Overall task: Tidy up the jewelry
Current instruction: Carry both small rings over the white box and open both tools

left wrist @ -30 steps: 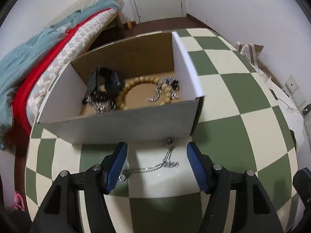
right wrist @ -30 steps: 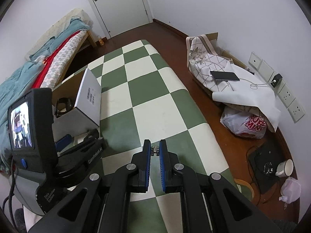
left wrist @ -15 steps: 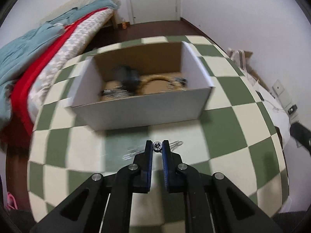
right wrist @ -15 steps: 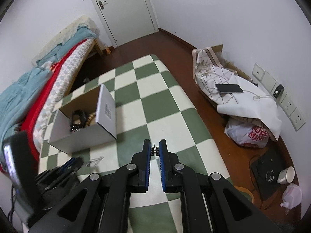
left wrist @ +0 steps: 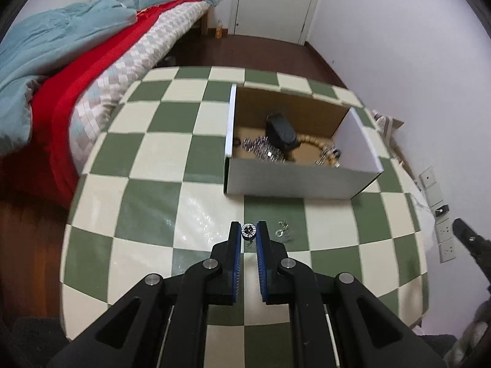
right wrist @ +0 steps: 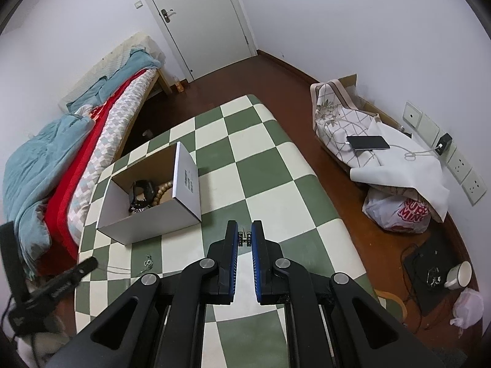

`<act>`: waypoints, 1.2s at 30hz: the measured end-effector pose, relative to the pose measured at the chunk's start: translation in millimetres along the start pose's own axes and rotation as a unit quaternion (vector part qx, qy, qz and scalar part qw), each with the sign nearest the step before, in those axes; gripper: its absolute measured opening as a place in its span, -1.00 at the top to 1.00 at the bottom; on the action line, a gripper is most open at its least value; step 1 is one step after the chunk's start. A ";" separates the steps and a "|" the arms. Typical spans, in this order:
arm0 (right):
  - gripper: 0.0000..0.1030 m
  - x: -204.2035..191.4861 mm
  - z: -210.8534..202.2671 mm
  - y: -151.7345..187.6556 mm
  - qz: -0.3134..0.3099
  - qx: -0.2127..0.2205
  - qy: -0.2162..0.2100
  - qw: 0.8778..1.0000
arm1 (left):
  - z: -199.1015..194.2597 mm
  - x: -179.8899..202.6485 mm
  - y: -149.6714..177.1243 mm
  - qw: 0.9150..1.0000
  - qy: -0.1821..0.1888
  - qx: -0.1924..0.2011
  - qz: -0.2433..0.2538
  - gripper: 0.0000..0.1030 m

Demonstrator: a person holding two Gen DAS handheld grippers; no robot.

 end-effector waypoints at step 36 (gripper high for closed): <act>0.83 -175.9 61.7 -65.5 -0.097 -0.113 -0.085 0.985 | -72.9 4.7 -165.5 0.992 0.078 0.073 0.060 0.86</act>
Point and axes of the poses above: each gripper's, at about its wrist camera, not at the fingertips, and z roughly the way its jaws point, x to its right, y to its underside, the point moved 6 cm from there along z, roughly the way its jaws point, and after that the axes turned 13 degrees about z, right-handed, at the moved point
